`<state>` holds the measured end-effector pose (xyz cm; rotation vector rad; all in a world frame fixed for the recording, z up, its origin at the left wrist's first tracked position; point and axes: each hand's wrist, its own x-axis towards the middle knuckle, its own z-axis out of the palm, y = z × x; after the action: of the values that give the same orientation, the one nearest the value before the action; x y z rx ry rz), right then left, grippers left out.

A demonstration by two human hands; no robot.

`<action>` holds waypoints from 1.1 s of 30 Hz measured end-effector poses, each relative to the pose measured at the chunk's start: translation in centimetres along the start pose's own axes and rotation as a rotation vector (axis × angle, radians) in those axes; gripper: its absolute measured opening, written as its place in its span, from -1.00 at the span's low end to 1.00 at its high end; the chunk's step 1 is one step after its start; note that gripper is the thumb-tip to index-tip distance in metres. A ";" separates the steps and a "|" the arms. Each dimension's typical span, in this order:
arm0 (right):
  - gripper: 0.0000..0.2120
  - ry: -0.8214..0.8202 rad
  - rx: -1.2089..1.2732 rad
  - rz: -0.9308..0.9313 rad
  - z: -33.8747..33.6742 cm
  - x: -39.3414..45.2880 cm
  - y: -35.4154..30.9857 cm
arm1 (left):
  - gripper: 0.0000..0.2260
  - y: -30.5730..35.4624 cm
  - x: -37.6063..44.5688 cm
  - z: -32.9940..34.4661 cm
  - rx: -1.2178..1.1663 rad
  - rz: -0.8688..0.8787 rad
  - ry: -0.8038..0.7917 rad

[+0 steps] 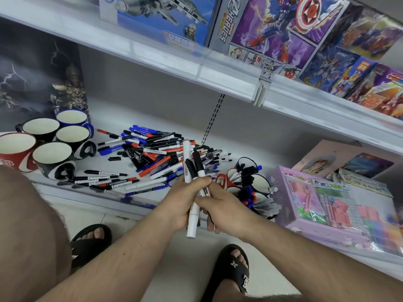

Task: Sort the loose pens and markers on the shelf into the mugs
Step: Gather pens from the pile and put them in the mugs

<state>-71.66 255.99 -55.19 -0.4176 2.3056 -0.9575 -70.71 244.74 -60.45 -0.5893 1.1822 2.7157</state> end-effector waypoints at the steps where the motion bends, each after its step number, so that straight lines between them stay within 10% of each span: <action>1: -0.75 0.009 -0.030 -0.015 -0.3 0.0 0.0 | -0.93 0.0 0.2 -0.1 -0.002 0.001 0.003; 10: -0.89 0.349 -0.136 -0.084 -4.2 0.5 -0.1 | -0.77 -0.3 0.8 -0.4 0.274 0.139 -0.115; 16: -0.56 0.498 -0.262 -0.153 -3.3 0.7 -0.5 | -0.59 -0.5 1.0 0.2 0.490 0.178 -0.214; 28: -0.96 0.348 -0.005 0.020 -4.2 1.6 -0.4 | -0.66 -1.3 0.9 0.0 0.383 0.079 -0.282; 33: -0.60 0.236 0.329 0.112 -5.7 1.7 0.4 | -0.54 -1.4 1.2 0.0 0.307 0.010 -0.250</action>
<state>-76.57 258.46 -52.99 -0.0397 2.2868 -1.3602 -71.48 245.65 -61.89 -0.1986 1.4885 2.4505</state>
